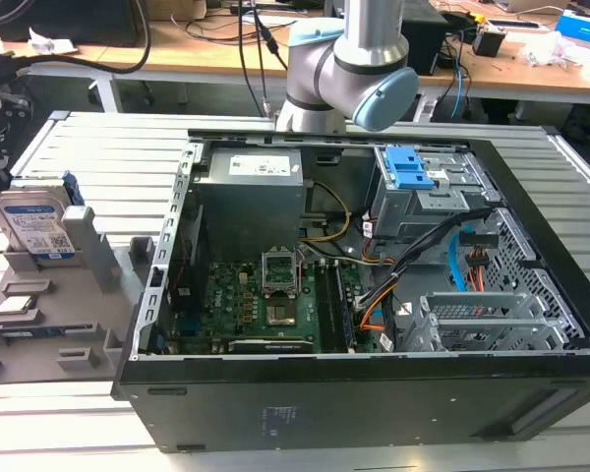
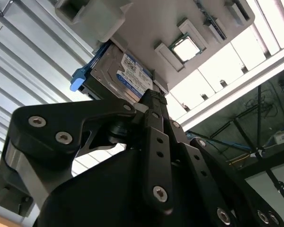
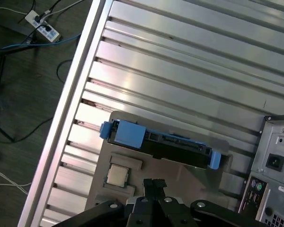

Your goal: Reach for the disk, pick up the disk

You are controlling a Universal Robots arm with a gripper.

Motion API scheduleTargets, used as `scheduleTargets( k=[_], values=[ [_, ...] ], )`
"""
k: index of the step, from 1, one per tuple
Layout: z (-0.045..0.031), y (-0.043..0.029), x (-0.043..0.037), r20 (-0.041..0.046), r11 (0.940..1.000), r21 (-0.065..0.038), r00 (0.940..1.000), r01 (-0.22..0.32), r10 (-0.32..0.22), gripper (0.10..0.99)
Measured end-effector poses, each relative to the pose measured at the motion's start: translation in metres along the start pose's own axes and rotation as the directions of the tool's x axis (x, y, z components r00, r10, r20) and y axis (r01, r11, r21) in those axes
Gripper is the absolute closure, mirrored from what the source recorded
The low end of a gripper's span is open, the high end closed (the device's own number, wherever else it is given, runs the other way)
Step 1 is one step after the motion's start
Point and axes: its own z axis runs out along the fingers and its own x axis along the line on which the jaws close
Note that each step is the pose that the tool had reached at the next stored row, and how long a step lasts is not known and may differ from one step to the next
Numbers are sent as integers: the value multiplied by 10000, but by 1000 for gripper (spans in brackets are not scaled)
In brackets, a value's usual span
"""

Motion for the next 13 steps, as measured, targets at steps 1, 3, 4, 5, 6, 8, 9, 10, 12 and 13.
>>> scheduleTargets(
  k=[1,3,4,5,6,8,9,10,12,13],
  values=[
    [0,0,0,-4,9999,0,9999,114,-114,980],
    [0,0,0,-9,9997,0,9997,255,-255,980],
    [0,0,0,-14,9993,0,9993,382,-382,980],
    [0,0,0,-16,9991,0,9991,434,-434,980],
    [0,0,0,-18,9988,0,9988,489,-489,980],
    [0,0,0,-25,9978,-1,9978,666,-666,980],
    [0,0,0,-27,9974,-1,9974,722,-722,980],
    [0,0,0,-29,9970,-1,9970,771,-771,980],
    [0,0,0,-34,9960,-1,9960,890,-890,980],
    [0,0,0,-36,9954,-1,9954,958,-958,980]
  ],
)
